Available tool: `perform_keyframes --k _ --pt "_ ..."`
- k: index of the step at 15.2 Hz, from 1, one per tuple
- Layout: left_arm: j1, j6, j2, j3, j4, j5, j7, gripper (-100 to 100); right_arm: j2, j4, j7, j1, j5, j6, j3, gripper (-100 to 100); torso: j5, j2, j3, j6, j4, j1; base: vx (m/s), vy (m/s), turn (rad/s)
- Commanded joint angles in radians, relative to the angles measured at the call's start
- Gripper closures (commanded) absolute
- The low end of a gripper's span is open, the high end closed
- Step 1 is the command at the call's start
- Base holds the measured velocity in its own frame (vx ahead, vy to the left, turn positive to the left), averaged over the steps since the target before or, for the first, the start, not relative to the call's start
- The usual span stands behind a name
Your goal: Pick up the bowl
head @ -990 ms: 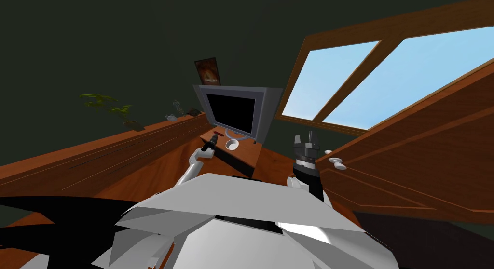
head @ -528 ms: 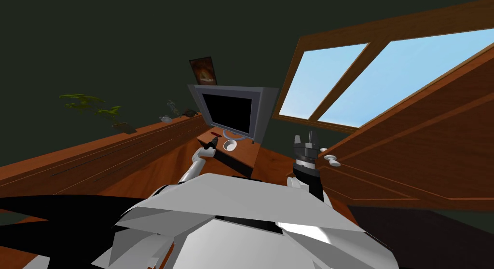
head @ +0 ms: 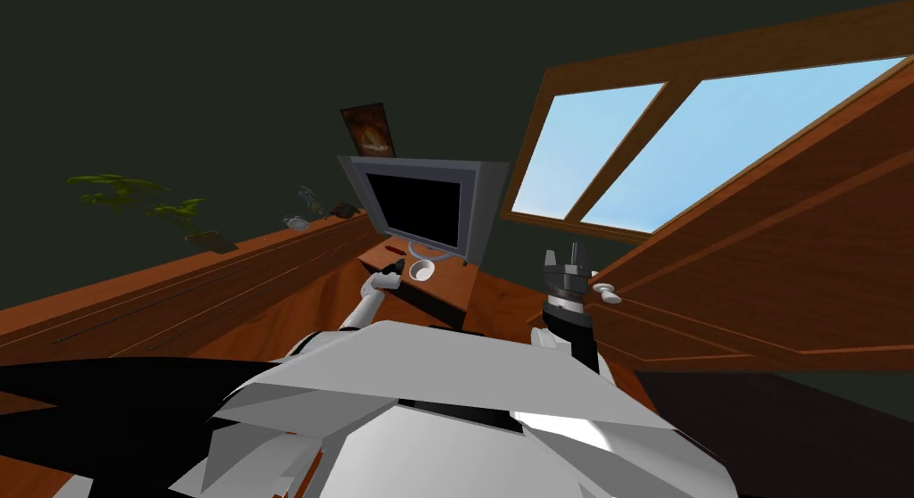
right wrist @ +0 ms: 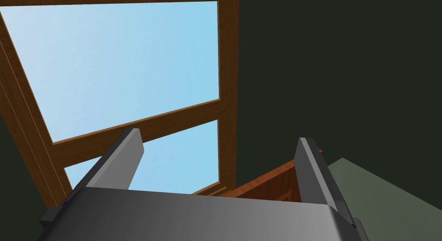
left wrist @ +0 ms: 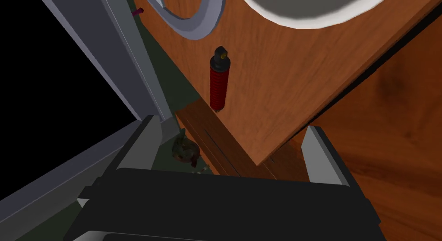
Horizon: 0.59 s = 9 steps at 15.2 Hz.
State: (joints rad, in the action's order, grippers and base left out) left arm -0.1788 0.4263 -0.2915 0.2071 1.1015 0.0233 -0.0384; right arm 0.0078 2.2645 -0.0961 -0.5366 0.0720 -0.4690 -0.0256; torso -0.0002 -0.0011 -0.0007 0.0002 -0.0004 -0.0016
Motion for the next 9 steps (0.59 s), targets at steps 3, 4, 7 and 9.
perform_keyframes --k 3,4,7,9 --pt "-0.054 0.084 0.014 0.014 -0.088 0.008 0.000 -100 0.000 0.000 0.000 0.000 0.000 0.000 0.000 0 0.000 0.001 0.000 0.000 0.000 0.001 0.003 -0.004 -0.057" --pt "-0.054 0.084 0.014 0.014 -0.103 0.008 0.000 -100 0.000 0.000 0.000 0.000 0.000 0.000 0.000 0 0.000 0.001 0.000 0.000 0.000 0.000 0.003 0.002 -0.058" --pt "-0.097 0.139 0.026 0.025 -0.184 0.014 0.000 -100 0.000 0.000 0.000 0.000 0.000 0.000 0.000 0 0.000 0.001 0.000 0.000 0.000 0.001 0.002 -0.003 -0.048" --pt "-0.117 0.163 0.031 0.029 -0.221 0.017 0.000 -100 0.000 0.000 0.000 0.000 0.000 0.000 0.000 0 0.000 0.001 0.001 0.000 0.000 0.002 0.002 0.000 -0.054"
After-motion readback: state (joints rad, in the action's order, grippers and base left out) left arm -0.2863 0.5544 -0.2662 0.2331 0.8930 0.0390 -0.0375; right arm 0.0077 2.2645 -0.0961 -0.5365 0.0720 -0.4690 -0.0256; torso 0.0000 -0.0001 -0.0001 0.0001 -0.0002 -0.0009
